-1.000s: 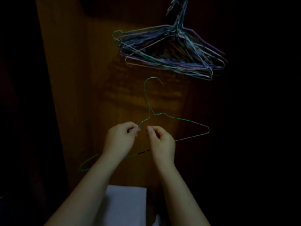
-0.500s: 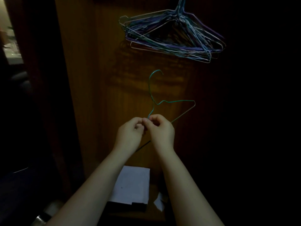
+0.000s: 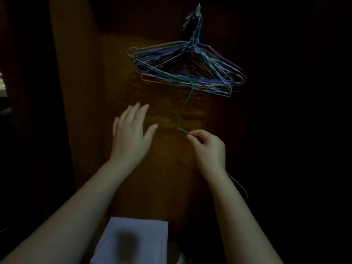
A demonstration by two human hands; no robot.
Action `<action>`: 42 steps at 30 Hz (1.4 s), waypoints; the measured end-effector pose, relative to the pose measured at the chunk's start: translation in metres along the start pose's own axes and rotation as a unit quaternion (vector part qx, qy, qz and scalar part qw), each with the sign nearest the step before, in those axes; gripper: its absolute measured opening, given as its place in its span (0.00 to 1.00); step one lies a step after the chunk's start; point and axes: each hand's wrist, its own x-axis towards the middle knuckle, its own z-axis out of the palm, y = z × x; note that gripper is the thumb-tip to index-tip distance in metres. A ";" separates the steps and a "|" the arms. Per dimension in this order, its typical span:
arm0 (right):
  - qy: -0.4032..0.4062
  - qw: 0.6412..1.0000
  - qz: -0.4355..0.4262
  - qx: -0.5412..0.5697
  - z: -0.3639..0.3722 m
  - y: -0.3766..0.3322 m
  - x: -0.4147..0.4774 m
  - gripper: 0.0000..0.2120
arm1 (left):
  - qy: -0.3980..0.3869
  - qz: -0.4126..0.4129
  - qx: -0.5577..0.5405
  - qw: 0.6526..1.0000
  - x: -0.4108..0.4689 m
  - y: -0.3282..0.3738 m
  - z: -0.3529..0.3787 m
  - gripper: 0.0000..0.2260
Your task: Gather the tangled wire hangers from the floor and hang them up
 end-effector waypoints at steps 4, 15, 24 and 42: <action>0.067 0.996 -0.043 0.040 -0.003 -0.005 0.038 0.08 | 0.062 0.058 0.073 0.994 0.046 0.002 -0.003 0.16; 0.204 0.969 -0.137 -0.032 -0.014 -0.050 0.198 0.08 | 0.171 0.102 0.024 0.980 0.205 0.025 0.000 0.13; 0.225 0.965 -0.121 -0.067 -0.013 -0.059 0.305 0.08 | 0.168 0.096 -0.018 0.981 0.306 0.037 0.026 0.12; 0.225 0.964 -0.093 -0.106 0.026 -0.012 0.312 0.07 | 0.155 0.105 -0.083 0.979 0.316 -0.010 0.076 0.11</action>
